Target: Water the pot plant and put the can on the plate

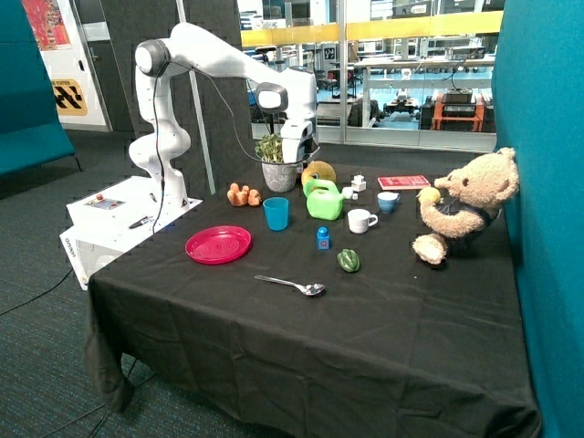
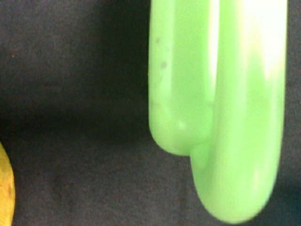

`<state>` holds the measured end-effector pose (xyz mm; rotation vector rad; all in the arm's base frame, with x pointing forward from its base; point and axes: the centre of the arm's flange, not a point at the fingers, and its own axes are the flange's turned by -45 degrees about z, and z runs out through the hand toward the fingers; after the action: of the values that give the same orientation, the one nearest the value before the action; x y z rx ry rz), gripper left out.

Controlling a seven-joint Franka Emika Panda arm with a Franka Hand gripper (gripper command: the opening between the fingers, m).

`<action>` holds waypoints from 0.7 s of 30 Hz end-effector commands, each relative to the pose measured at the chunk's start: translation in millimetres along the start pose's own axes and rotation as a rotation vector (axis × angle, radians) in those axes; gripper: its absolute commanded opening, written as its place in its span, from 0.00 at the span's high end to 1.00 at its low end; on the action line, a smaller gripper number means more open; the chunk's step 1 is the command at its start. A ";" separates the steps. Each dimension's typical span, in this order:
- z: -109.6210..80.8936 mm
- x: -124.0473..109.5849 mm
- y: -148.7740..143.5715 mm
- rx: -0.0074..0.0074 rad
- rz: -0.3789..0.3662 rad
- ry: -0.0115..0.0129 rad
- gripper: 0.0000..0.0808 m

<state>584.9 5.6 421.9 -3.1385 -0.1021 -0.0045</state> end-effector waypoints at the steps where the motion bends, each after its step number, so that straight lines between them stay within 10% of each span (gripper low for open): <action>1: 2.2 12.9 -3.2 -0.0014 -0.006 -0.0029 0.61; 21: 15.6 16.7 2.3 -0.0014 0.001 -0.0029 0.50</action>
<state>599.0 7.7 414.1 -3.1383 -0.1111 0.0078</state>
